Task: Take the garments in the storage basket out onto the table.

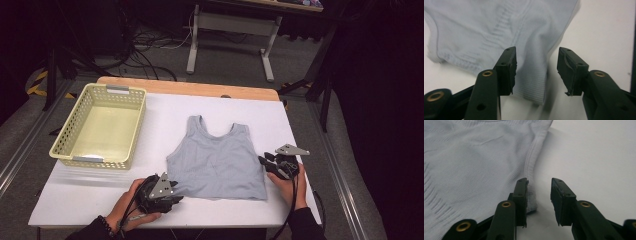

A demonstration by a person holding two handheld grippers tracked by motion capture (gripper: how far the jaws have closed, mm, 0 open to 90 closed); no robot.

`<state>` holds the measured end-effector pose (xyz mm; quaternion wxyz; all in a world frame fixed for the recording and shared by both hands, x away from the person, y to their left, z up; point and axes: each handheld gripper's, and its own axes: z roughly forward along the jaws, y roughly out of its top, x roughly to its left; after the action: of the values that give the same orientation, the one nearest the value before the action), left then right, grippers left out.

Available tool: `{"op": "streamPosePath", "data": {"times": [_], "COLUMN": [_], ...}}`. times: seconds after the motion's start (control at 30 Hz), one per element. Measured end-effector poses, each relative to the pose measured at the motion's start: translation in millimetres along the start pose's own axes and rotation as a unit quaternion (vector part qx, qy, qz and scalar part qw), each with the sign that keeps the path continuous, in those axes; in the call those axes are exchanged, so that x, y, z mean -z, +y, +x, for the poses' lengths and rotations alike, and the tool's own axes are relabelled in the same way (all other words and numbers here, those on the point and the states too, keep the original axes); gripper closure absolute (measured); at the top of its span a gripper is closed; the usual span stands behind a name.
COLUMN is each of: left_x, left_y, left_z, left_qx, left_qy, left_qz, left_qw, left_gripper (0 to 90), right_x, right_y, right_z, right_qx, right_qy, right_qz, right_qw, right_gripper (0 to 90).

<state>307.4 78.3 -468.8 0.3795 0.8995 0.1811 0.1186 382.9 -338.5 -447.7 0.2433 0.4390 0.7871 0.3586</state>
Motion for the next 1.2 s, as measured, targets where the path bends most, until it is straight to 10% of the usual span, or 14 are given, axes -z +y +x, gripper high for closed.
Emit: {"op": "streamPosePath", "data": {"times": [0.47,0.6,1.2], "left_x": [0.8,1.2,3.2], "left_y": [-1.6,-0.6,-2.4], "left_z": [7.1,10.8,7.7], "left_qx": [-0.005,-0.012,-0.02], "left_qy": [0.009,0.011,0.014], "left_qz": [-0.001,0.006,0.003], "left_qw": [0.9999,0.9998,0.9997], "left_gripper": [72.7,80.7,83.3], "right_x": [3.9,-2.5,23.8], "right_y": [0.3,-0.8,4.6], "right_z": [12.6,11.9,8.1], "right_qx": [0.038,0.034,0.025], "right_qy": [0.058,0.062,-0.028], "right_qz": [0.005,0.008,-0.006], "right_qw": [0.9976,0.9975,0.9993], "right_gripper": [64.4,76.7,85.1]}}
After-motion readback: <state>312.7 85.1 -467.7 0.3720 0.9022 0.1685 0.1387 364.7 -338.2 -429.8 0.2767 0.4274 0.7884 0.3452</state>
